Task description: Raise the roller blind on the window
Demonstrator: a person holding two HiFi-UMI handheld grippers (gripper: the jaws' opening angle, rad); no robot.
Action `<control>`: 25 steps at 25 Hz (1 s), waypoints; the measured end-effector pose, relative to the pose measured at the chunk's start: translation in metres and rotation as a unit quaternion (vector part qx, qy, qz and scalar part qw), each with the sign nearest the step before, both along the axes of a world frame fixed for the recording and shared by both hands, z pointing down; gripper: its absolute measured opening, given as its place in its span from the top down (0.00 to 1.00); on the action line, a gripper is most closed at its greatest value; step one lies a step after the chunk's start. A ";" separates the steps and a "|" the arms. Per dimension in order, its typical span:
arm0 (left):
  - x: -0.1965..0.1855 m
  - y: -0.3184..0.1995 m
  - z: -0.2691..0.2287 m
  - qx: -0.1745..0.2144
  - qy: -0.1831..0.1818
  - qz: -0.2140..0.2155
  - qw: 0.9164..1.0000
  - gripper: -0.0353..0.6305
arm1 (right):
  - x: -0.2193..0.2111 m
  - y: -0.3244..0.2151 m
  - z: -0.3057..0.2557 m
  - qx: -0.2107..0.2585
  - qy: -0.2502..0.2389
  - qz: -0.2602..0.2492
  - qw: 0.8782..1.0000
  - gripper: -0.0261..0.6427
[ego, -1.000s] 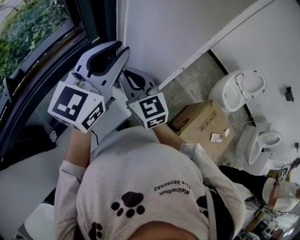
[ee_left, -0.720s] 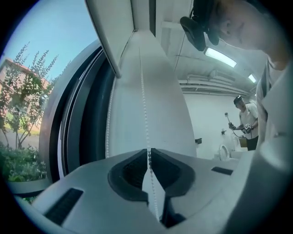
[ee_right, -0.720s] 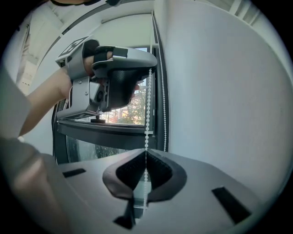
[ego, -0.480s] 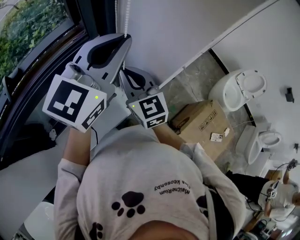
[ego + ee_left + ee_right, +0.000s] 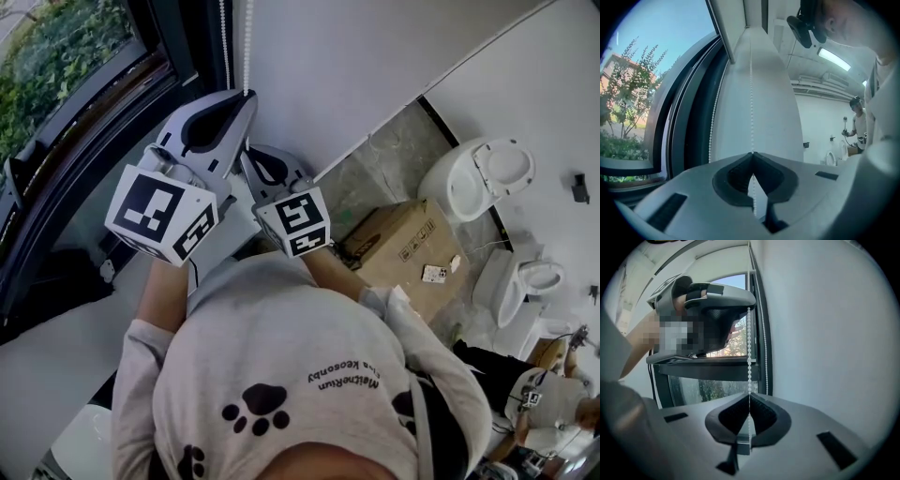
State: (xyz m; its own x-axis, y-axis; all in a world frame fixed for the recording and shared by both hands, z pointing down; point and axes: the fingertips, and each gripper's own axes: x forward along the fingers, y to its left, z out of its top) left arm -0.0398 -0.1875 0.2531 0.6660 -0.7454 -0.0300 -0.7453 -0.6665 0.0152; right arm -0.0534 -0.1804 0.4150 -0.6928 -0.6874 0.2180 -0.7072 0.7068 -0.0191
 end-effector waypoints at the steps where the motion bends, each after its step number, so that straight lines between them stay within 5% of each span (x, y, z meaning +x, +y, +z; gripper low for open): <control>1: 0.000 -0.001 0.005 -0.005 0.001 0.000 1.000 0.94 | 0.000 0.000 0.005 -0.004 0.005 0.000 1.000 0.95; 25: -0.001 -0.001 0.147 -0.126 -0.025 -0.015 0.992 0.94 | 0.014 0.012 0.144 -0.126 0.118 -0.006 0.985 0.95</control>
State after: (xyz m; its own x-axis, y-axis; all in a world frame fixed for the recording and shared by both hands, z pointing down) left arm -0.0412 -0.1886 0.3999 0.6391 -0.7447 0.1925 -0.7690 -0.6234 0.1414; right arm -0.0393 -0.1688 0.5586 -0.6101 -0.5827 0.5369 -0.7045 0.7091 -0.0309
